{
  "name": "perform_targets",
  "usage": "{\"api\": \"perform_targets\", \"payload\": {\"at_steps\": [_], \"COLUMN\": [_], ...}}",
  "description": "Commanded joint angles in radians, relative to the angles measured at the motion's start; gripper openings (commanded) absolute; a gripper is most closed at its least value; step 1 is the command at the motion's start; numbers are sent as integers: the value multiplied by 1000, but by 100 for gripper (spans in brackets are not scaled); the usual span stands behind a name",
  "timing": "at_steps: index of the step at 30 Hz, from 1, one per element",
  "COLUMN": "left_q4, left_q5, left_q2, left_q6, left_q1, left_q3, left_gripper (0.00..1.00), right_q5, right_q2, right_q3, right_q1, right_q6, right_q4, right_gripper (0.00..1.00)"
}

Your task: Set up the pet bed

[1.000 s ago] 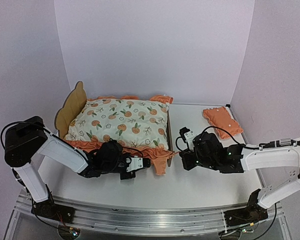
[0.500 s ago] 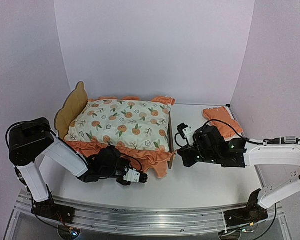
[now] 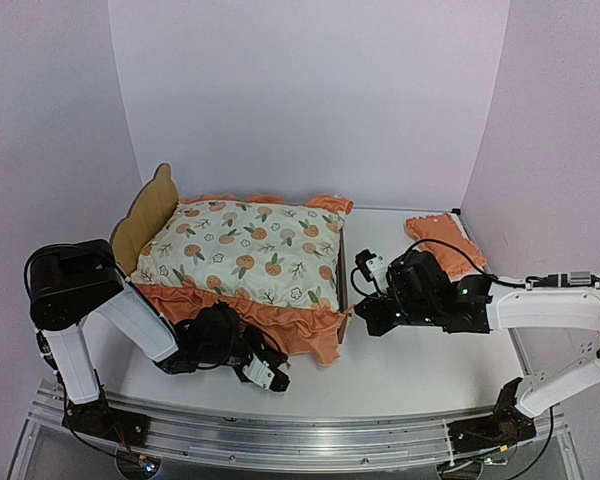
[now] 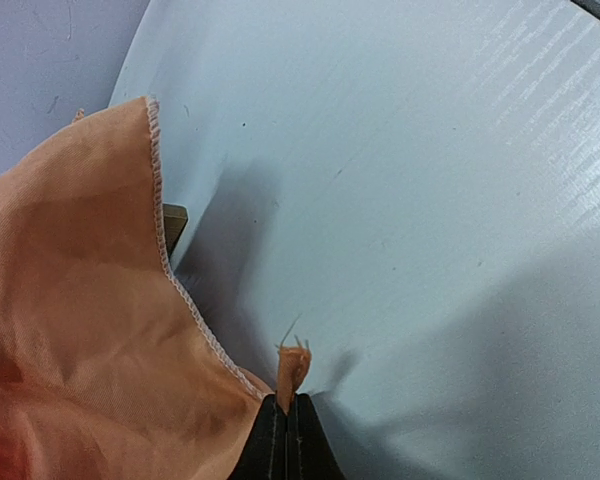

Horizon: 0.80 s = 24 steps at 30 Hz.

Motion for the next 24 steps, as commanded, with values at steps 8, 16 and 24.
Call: {"api": "perform_targets", "payload": {"at_steps": [8,16,24], "left_q4": [-87,-195,-334], "left_q5": [37,-19,-56], "left_q2": [-72,-189,-311], "left_q6": [-15,-155,-401], "left_q1": [-32,-67,-69], "left_q3": [-67,-79,-24], "left_gripper": [29,37,41], "right_q5": [-224,-392,-487], "right_q2": [34,83,186], "right_q3": [21,-99,-108], "right_q1": [-12,-13,-10], "right_q6": [83,304,488], "right_q4": [-22,-84,-85], "right_gripper": [0,1,40]}}
